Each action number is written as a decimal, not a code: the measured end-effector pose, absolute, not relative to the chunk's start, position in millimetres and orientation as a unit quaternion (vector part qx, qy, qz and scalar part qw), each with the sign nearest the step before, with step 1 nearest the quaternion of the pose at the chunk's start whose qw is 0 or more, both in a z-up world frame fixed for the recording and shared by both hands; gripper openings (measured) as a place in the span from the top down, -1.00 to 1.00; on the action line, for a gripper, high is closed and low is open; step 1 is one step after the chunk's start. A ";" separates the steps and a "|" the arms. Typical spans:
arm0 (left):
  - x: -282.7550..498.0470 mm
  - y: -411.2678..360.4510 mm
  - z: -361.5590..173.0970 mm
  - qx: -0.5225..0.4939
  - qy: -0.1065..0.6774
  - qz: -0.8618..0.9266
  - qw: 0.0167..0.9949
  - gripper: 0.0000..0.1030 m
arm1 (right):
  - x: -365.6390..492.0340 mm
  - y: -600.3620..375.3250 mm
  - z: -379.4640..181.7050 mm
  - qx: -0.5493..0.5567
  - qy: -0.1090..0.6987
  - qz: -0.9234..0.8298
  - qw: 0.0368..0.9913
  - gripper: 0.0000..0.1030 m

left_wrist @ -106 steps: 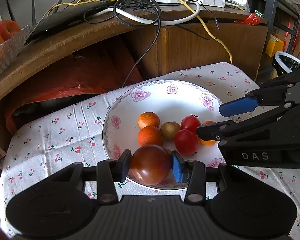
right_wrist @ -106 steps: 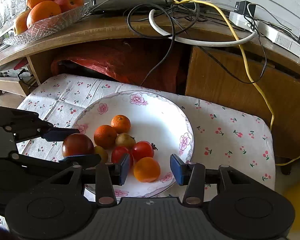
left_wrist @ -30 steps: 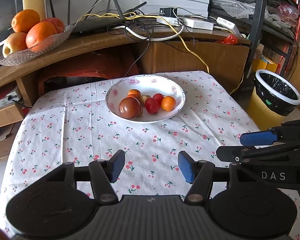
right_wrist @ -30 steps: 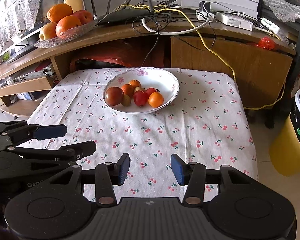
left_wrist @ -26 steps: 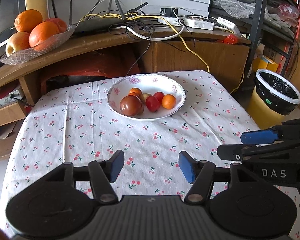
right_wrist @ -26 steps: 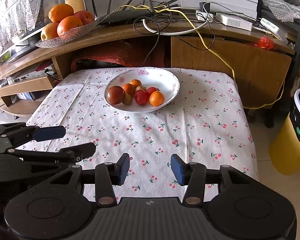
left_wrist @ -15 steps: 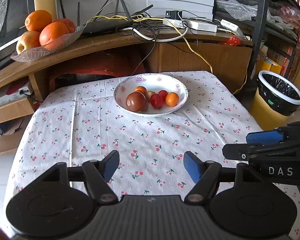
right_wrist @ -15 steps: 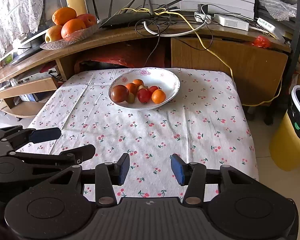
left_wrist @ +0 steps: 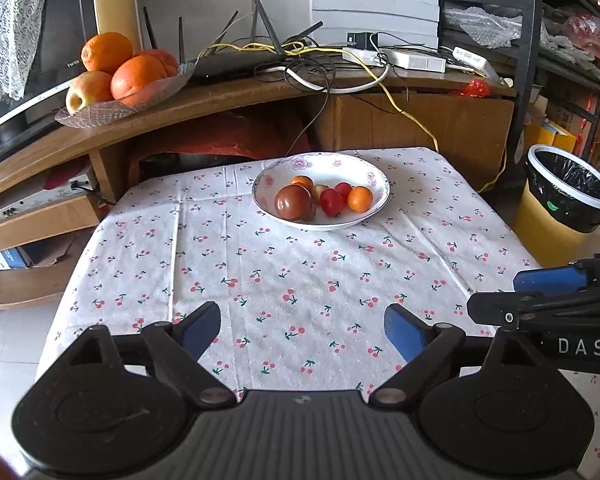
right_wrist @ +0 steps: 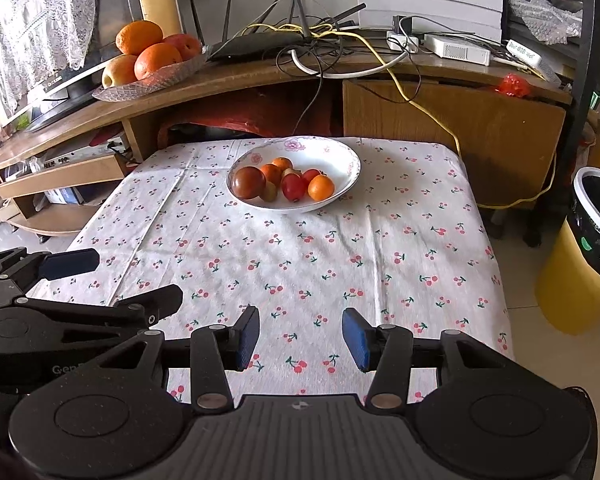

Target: Organize fruits

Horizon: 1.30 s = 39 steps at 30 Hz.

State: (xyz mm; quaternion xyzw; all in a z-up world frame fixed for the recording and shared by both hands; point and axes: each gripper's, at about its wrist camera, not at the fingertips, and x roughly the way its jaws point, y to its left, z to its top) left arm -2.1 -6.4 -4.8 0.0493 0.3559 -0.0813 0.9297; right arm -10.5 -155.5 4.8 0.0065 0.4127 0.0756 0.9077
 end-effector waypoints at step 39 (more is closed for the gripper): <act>-39.0 -4.7 -3.6 0.051 0.358 -0.057 0.931 -0.87 | -46.0 -145.7 7.1 0.002 0.407 0.079 0.910 0.17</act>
